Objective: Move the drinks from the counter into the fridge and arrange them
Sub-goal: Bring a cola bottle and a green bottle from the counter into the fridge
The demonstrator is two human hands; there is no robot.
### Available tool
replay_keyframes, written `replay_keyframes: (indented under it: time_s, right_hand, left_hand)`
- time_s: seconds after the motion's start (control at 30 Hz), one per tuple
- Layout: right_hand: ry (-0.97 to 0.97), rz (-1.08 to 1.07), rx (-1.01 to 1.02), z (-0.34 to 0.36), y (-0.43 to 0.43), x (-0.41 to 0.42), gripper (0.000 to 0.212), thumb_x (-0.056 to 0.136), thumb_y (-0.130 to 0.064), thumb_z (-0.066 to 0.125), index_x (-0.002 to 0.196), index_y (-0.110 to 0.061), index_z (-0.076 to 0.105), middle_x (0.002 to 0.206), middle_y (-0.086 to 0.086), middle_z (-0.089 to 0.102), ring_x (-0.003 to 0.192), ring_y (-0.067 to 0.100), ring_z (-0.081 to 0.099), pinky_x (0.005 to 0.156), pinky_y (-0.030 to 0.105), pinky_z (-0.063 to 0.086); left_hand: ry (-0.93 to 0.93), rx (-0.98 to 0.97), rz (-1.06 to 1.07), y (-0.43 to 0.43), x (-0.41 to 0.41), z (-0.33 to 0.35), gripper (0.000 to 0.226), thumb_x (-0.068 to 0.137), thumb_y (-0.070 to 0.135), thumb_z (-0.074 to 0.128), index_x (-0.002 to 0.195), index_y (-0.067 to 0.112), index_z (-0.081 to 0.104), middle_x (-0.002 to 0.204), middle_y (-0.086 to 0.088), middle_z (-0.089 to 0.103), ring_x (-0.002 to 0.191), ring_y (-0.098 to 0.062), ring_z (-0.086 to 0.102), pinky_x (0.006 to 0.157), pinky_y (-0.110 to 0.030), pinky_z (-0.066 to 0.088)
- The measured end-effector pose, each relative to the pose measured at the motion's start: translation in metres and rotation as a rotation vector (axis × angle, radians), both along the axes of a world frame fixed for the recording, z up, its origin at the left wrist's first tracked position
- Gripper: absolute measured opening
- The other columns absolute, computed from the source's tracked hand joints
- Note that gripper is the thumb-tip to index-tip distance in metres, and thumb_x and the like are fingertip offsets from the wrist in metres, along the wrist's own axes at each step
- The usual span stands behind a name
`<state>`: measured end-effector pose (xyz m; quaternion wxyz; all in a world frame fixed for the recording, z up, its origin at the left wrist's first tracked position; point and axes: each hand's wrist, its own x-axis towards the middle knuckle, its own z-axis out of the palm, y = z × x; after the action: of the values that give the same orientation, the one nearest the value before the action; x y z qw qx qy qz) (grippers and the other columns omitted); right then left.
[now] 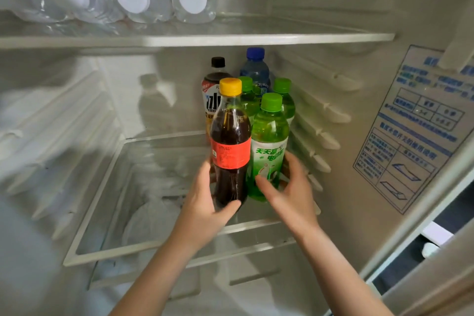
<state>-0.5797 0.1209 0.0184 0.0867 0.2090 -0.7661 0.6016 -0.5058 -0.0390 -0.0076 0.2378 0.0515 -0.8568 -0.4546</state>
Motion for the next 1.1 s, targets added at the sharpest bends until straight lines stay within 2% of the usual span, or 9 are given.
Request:
replay_keyframes:
  time_s: [0.07, 0.13, 0.3, 0.47, 0.63, 0.77, 0.9, 1.0, 1.1]
  right_hand:
    - [-0.018, -0.031, 0.083, -0.012, -0.001, -0.001, 0.054, 0.077, -0.022, 0.075, 0.116, -0.044, 0.046, 0.101, -0.039, 0.051, 0.096, -0.013, 0.052, 0.079, 0.001, 0.037]
    - [-0.022, -0.053, 0.129, -0.016, -0.002, -0.003, 0.056, 0.078, -0.021, 0.074, 0.127, -0.028, 0.049, 0.107, -0.024, 0.053, 0.102, -0.002, 0.052, 0.085, 0.015, 0.041]
    - [0.031, -0.092, 0.158, -0.015, -0.001, -0.010, 0.051, 0.079, -0.018, 0.073, 0.124, -0.025, 0.050, 0.106, -0.021, 0.054, 0.098, -0.005, 0.049, 0.077, 0.005, 0.036]
    - [0.048, -0.102, 0.185, -0.016, -0.001, -0.016, 0.054, 0.081, -0.016, 0.070, 0.130, -0.016, 0.048, 0.122, -0.003, 0.059, 0.108, 0.009, 0.055, 0.089, 0.022, 0.042]
    - [0.041, -0.091, 0.160, -0.013, -0.002, -0.026, 0.052, 0.082, -0.014, 0.070, 0.129, -0.014, 0.047, 0.122, 0.001, 0.060, 0.111, 0.014, 0.057, 0.092, 0.027, 0.046]
    - [0.039, -0.119, 0.148, -0.012, -0.008, -0.029, 0.050, 0.083, -0.014, 0.068, 0.129, -0.014, 0.048, 0.123, 0.000, 0.059, 0.111, 0.014, 0.056, 0.090, 0.021, 0.041]
    - [-0.006, -0.118, 0.166, -0.010, -0.006, -0.023, 0.052, 0.083, -0.015, 0.067, 0.132, -0.015, 0.047, 0.127, 0.004, 0.058, 0.117, 0.018, 0.054, 0.097, 0.030, 0.044]
    - [-0.064, -0.130, 0.165, -0.011, 0.003, -0.005, 0.060, 0.084, -0.018, 0.066, 0.139, -0.015, 0.041, 0.138, 0.004, 0.049, 0.127, 0.017, 0.046, 0.102, 0.027, 0.038]
    - [-0.069, -0.122, 0.142, -0.016, 0.022, 0.026, 0.056, 0.087, -0.017, 0.063, 0.138, -0.014, 0.042, 0.138, 0.001, 0.049, 0.127, 0.012, 0.046, 0.107, 0.032, 0.038]
  left_hand:
    - [-0.020, 0.025, 0.020, -0.002, -0.003, -0.007, 0.079, 0.076, 0.017, 0.076, 0.142, 0.022, 0.032, 0.137, 0.005, 0.048, 0.128, -0.009, 0.043, 0.106, -0.042, 0.041]
    - [-0.029, 0.067, -0.011, -0.003, -0.007, -0.007, 0.073, 0.077, 0.015, 0.075, 0.140, 0.019, 0.036, 0.133, 0.002, 0.051, 0.127, -0.013, 0.046, 0.105, -0.045, 0.042]
    - [-0.012, 0.092, -0.058, -0.001, -0.019, -0.003, 0.070, 0.077, 0.024, 0.069, 0.138, 0.019, 0.036, 0.133, 0.001, 0.051, 0.126, -0.015, 0.047, 0.104, -0.047, 0.042]
    - [-0.008, 0.109, -0.043, -0.003, -0.042, -0.001, 0.067, 0.077, 0.007, 0.071, 0.135, 0.014, 0.038, 0.131, -0.006, 0.051, 0.126, -0.021, 0.048, 0.103, -0.051, 0.042]
    - [0.020, 0.074, -0.012, 0.000, -0.050, 0.001, 0.068, 0.077, 0.007, 0.072, 0.135, 0.018, 0.038, 0.129, -0.001, 0.054, 0.124, -0.015, 0.049, 0.104, -0.045, 0.043]
    - [0.034, 0.066, 0.019, 0.004, -0.055, 0.003, 0.074, 0.077, 0.007, 0.073, 0.139, 0.018, 0.035, 0.132, -0.001, 0.052, 0.125, -0.014, 0.048, 0.106, -0.040, 0.042]
    - [0.025, 0.026, 0.055, 0.004, -0.058, 0.002, 0.075, 0.076, 0.012, 0.076, 0.138, 0.019, 0.036, 0.130, -0.003, 0.053, 0.122, -0.017, 0.049, 0.099, -0.032, 0.043]
    - [0.009, -0.045, 0.119, 0.006, -0.050, -0.001, 0.081, 0.076, 0.017, 0.077, 0.143, 0.016, 0.031, 0.136, -0.007, 0.046, 0.126, -0.019, 0.045, 0.099, -0.023, 0.034]
    - [0.140, 0.038, 0.148, 0.019, -0.022, -0.004, 0.072, 0.080, 0.020, 0.072, 0.142, 0.017, 0.034, 0.136, -0.001, 0.041, 0.125, -0.013, 0.044, 0.104, -0.035, 0.041]
